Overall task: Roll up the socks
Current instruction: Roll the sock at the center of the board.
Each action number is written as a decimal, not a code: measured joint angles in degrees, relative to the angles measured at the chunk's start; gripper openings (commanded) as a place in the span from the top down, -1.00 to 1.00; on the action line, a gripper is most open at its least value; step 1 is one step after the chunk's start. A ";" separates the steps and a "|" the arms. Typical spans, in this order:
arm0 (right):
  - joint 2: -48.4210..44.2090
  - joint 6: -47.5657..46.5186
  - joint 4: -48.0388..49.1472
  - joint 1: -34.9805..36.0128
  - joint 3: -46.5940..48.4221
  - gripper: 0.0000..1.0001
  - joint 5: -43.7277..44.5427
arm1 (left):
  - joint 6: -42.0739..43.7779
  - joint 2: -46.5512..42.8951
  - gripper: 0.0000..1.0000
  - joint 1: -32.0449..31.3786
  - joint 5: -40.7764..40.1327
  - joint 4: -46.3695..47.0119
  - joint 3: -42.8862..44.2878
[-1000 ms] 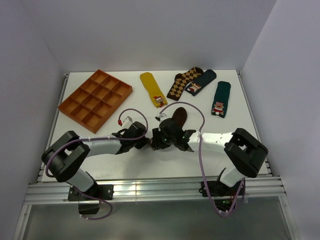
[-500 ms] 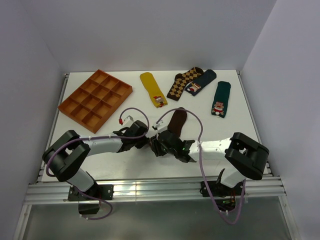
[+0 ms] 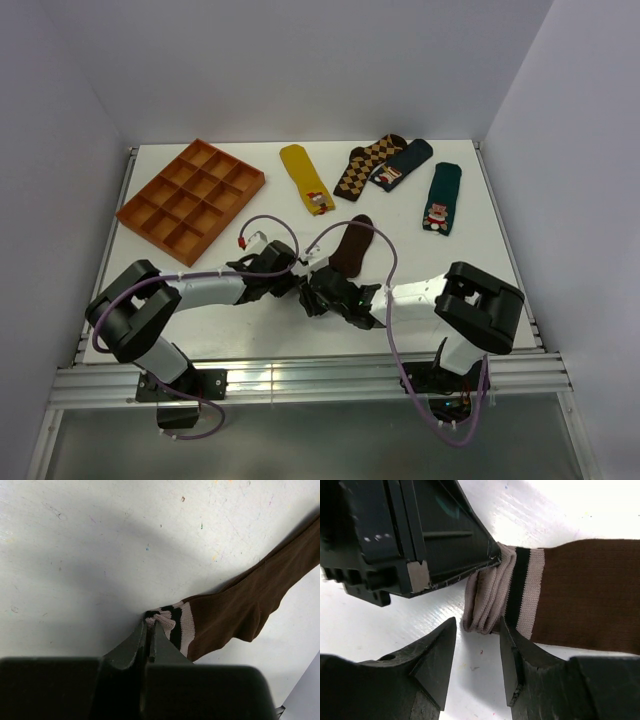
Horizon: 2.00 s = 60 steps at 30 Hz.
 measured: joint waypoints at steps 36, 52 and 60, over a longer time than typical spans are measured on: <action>8.61 31.45 23.26 -23.15 -9.18 1.00 -38.07 | -2.75 -11.30 -0.13 0.02 -2.73 5.60 -10.97; 20.24 51.19 44.85 -27.06 -12.94 1.00 -50.36 | -1.27 -6.29 -0.02 0.02 -0.35 14.60 -11.06; 20.96 51.95 46.53 -27.43 -13.20 1.00 -50.73 | -1.70 -8.96 -0.04 0.02 0.11 16.70 -14.49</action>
